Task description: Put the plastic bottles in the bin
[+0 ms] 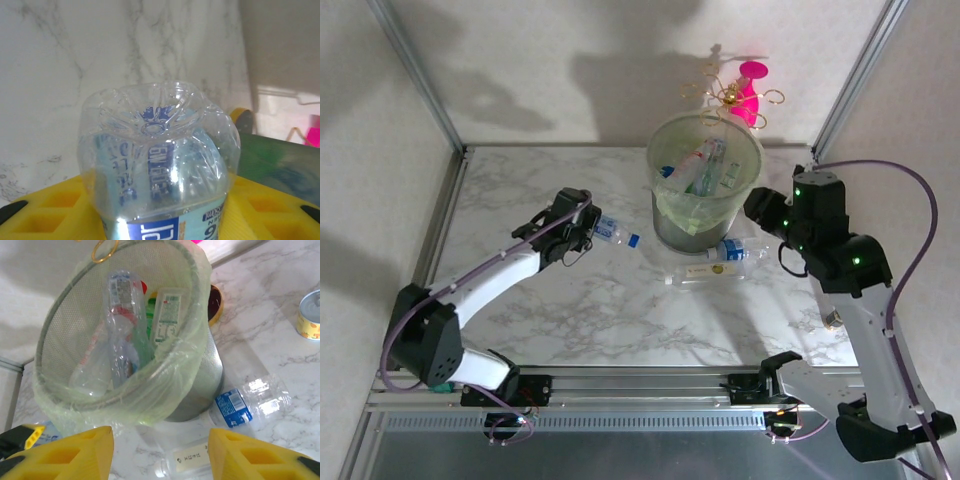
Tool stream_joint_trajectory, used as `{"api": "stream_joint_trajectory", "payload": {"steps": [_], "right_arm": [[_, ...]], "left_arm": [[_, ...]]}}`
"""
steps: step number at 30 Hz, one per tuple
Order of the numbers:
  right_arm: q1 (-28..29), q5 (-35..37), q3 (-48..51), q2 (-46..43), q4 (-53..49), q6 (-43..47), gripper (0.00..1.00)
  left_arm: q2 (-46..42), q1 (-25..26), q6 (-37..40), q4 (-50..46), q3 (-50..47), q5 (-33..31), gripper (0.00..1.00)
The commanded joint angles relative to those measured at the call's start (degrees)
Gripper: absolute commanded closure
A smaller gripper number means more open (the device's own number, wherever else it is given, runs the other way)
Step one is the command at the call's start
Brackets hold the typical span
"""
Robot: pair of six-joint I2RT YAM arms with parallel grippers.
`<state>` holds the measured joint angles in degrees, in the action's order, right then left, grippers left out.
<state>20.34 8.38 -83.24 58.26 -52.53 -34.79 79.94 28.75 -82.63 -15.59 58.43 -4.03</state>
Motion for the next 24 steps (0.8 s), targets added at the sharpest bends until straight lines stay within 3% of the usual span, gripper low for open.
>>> {"api": "stream_joint_trajectory", "payload": {"steps": [1, 8, 15, 24], "right_arm": [[-0.1, -1.8, -3.5, 0.6, 3.7, 4.6, 0.45], [-0.1, -6.6, -9.1, 4.5, 7.4, 8.7, 0.44], [-0.1, -19.8, -14.4, 9.5, 12.3, 12.4, 0.43], [0.0, -39.9, -14.7, 12.5, 23.5, 8.6, 0.36]], "left_arm": [[-5.6, -0.5, -0.3, -6.4, 0.2, -6.9, 0.59], [-15.4, -0.5, 9.2, -3.2, 1.0, -8.2, 0.61], [-23.7, -0.5, 23.3, 3.5, 3.8, -6.6, 0.59], [-22.8, -0.5, 33.0, 17.9, 8.6, 11.7, 0.58]]}}
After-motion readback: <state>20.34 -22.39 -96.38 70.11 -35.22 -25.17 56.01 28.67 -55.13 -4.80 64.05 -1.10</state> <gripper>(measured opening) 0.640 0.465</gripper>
